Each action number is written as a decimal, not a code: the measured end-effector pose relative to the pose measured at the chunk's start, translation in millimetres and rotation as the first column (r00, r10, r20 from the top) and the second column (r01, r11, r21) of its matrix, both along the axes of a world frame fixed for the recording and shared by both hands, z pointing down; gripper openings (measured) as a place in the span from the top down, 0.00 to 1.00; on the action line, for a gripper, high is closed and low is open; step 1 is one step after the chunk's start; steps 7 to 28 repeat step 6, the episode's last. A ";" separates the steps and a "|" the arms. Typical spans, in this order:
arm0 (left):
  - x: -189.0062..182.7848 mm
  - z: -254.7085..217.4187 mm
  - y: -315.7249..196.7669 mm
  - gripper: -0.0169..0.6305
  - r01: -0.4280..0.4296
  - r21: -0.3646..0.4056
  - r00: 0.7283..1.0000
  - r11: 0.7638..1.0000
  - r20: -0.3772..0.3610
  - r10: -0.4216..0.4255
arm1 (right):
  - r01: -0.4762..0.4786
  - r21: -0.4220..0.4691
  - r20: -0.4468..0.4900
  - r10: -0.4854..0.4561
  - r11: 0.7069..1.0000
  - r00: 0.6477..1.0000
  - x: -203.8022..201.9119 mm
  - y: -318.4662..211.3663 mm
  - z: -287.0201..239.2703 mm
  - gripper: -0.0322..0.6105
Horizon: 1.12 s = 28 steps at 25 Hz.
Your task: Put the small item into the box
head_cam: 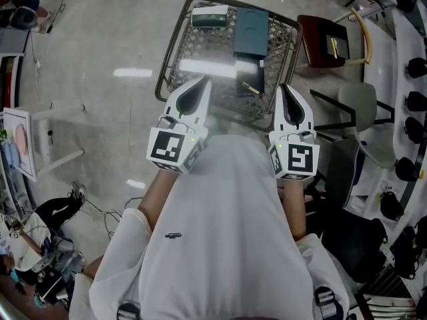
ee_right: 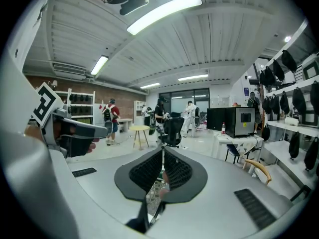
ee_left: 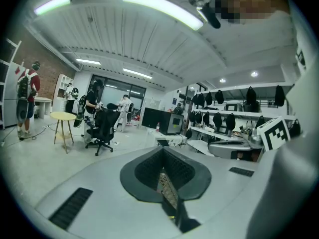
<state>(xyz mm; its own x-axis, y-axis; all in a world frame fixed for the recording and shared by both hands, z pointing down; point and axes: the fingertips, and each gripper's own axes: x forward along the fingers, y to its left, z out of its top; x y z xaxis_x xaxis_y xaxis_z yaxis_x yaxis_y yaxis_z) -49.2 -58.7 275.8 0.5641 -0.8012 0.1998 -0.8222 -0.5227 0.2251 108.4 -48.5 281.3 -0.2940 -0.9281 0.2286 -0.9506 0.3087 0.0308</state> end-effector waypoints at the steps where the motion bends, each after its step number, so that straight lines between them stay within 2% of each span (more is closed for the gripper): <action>1: -0.6 0.2 0.3 0.97 0.001 -0.001 1.000 1.000 0.001 -0.001 | 0.001 -0.001 0.000 -0.001 1.000 1.000 -0.5 0.2 0.1 0.94; 28: -3.3 3.1 2.9 0.97 0.003 -0.003 1.000 1.000 0.002 -0.003 | 0.004 0.002 -0.002 -0.004 1.000 1.000 -3.2 2.5 1.4 0.94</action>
